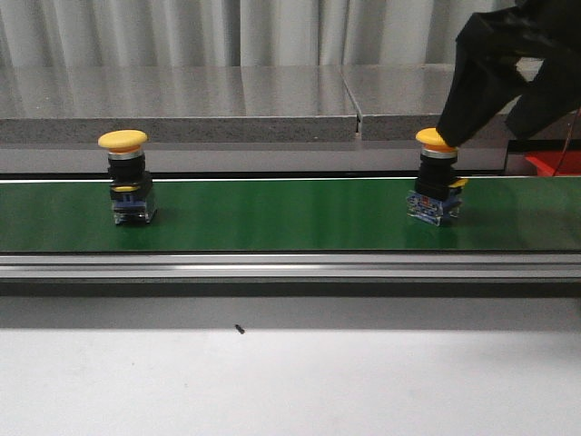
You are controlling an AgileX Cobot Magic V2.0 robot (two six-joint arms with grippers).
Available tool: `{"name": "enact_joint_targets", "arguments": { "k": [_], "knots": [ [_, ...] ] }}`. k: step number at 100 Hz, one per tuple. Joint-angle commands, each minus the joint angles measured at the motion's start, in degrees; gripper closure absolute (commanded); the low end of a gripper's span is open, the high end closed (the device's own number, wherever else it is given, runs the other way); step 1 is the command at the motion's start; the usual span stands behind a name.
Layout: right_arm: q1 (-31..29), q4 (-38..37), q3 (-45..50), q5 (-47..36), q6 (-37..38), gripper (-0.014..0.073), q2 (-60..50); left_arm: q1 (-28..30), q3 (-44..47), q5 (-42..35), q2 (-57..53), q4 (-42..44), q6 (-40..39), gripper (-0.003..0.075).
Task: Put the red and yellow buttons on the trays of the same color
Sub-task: 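Grasp the yellow button with the right gripper and carry it into the yellow tray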
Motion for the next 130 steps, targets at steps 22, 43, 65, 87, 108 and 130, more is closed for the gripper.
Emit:
{"name": "enact_joint_targets", "arguments": {
  "k": [22,43,65,87,108,130],
  "knots": [
    [0.3,0.3,-2.7,-8.0,-0.6,0.001,2.5,-0.5,-1.5,-3.4,0.3,-1.6,-0.7,0.0741],
    [0.3,0.3,-4.7,-6.4,-0.6,0.0271,4.3,-0.5,-1.5,-3.4,0.3,-1.6,-0.7,0.0741],
    [0.0,0.3,-5.0,-3.2,-0.5,0.0377,4.0,-0.5,-1.5,-3.4,0.3,-1.6,-0.7,0.0741],
    [-3.8,0.3,-5.0,0.9,0.2,0.0377,-1.1,-0.5,-1.5,-3.4,0.3,-1.6,-0.7,0.0741],
    [-14.5,0.3,-5.0,5.1,0.4,0.0377,-10.0,-0.5,-1.5,-3.4,0.3,-1.6,-0.6,0.0741],
    [-29.5,0.3,-4.9,10.0,0.8,0.0377,-16.2,-0.5,-1.5,-3.4,0.3,-1.6,-0.6,0.0741]
  ]
}}
